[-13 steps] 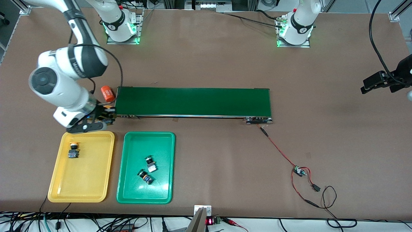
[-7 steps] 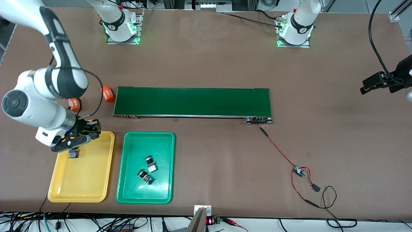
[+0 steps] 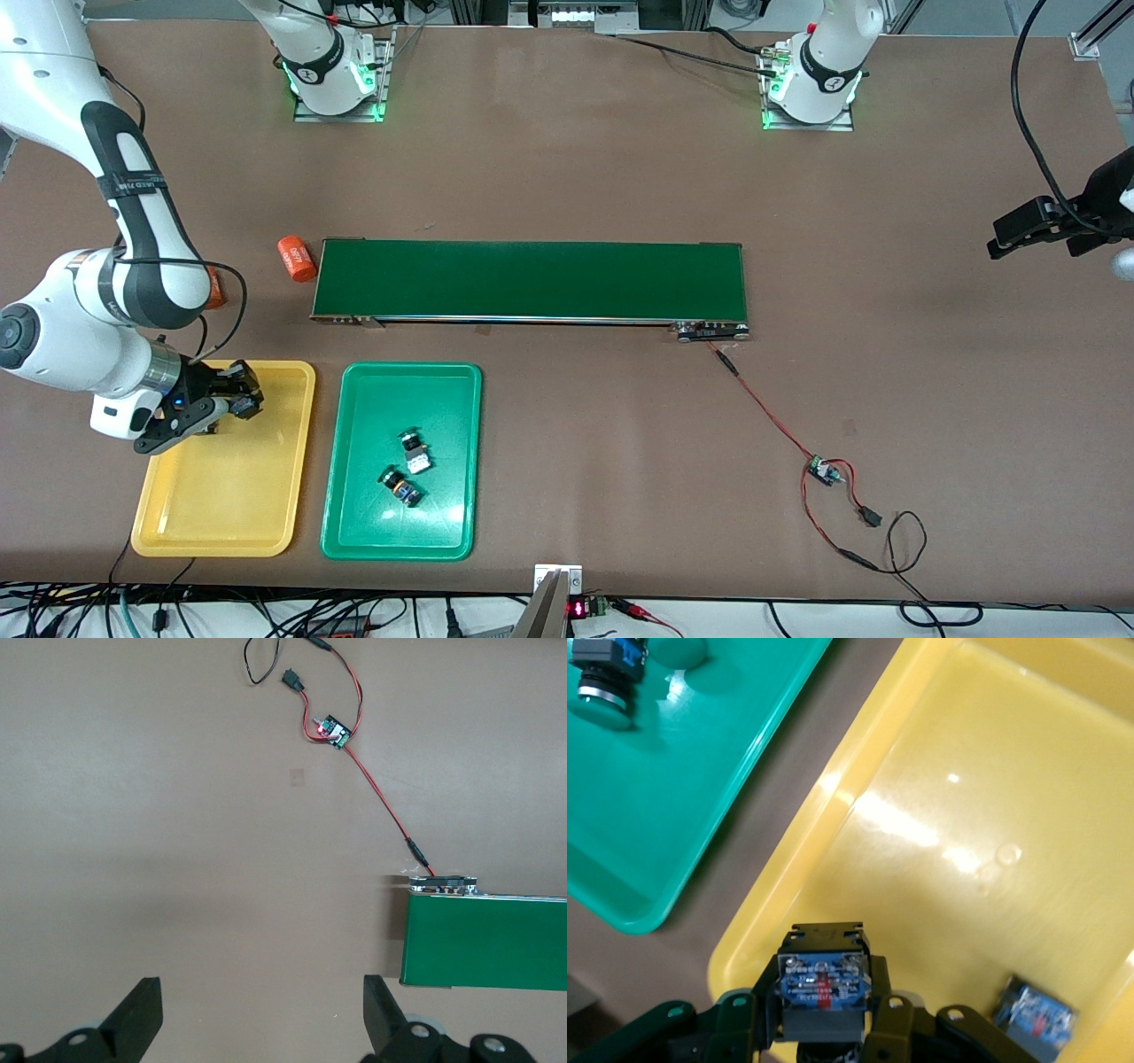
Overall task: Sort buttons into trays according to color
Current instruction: 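Lower the button into the yellow tray and open the right gripper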
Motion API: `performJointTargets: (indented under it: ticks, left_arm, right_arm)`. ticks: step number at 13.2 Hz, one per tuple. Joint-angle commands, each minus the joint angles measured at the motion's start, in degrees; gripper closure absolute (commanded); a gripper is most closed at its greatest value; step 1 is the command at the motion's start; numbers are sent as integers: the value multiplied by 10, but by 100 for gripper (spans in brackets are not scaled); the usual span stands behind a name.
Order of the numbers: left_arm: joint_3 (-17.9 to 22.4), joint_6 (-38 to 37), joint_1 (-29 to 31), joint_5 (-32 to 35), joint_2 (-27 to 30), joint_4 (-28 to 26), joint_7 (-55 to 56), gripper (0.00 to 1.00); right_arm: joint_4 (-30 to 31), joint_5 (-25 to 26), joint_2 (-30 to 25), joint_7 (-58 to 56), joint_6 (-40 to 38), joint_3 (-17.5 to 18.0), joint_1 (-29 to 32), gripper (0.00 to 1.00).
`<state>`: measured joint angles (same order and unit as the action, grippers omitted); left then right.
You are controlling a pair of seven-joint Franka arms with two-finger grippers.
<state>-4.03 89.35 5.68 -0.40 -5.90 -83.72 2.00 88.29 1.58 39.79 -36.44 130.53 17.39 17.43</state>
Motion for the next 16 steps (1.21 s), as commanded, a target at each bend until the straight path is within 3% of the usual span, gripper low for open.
performJointTargets:
  ticks: [1, 6, 8, 11, 14, 16]
  left_arm:
    - [0, 0, 5, 1, 8, -2, -9, 0]
    - [-2, 30, 5, -8, 12, -15, -9, 0]
    - [-1, 29, 6, -12, 12, -18, -10, 0]
    - [-1, 29, 6, -11, 19, -30, -9, 0]
    - [-1, 35, 6, -8, 24, -36, -10, 0]
    - [-1, 36, 6, -8, 24, -37, -9, 0]
  right_arm:
    - [-15, -12, 18, -49, 19, 8, 12, 94]
    - [-14, -12, 31, -71, 26, 8, 21, 88]
    - [-14, -11, 32, -71, 31, 7, 21, 60]
    - [-10, -11, 32, -71, 44, 7, 20, 29]
    - [-7, -14, 28, -65, 40, 7, 20, 23]
    - [1, -18, 6, -43, 34, 7, 12, 14]
